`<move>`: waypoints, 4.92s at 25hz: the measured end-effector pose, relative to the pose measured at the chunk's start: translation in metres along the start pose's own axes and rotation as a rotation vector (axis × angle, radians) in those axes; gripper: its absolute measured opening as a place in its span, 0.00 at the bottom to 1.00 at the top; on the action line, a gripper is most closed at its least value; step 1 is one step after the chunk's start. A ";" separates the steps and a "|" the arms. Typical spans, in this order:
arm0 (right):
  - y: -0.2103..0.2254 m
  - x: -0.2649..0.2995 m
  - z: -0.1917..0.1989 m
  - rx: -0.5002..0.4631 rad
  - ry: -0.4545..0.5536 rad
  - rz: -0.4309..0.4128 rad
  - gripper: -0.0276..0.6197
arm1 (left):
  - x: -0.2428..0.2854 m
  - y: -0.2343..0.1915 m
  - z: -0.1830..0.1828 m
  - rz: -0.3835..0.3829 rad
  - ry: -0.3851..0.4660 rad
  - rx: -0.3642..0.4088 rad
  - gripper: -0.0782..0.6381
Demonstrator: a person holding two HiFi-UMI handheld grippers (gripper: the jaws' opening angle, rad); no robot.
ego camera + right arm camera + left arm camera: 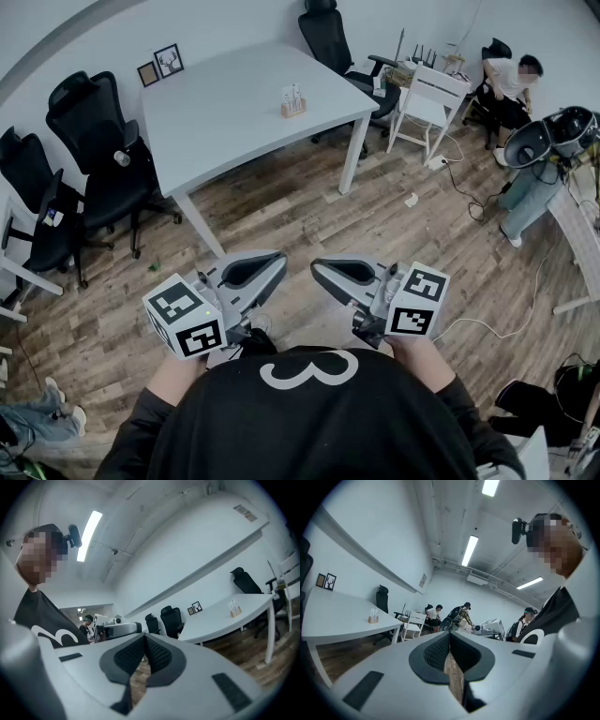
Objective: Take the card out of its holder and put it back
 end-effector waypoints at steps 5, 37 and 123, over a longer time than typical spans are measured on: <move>-0.008 -0.002 -0.005 -0.005 0.014 0.014 0.06 | -0.001 0.005 -0.004 0.016 -0.004 0.007 0.13; 0.123 -0.052 -0.022 0.142 0.160 0.210 0.06 | 0.126 -0.063 0.013 0.146 -0.040 -0.055 0.13; 0.656 0.211 -0.208 0.375 -0.100 0.130 0.06 | 0.375 -0.681 0.050 -0.048 -0.297 -0.119 0.26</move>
Point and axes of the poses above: the fingertips, and each gripper's own axes: x forward along the fingers, y to its right, z out of its underside, the point moved 2 cm from there along -x, backward along the fingers, and after that the axes turned 7 degrees about x, right-handed, at the moved point
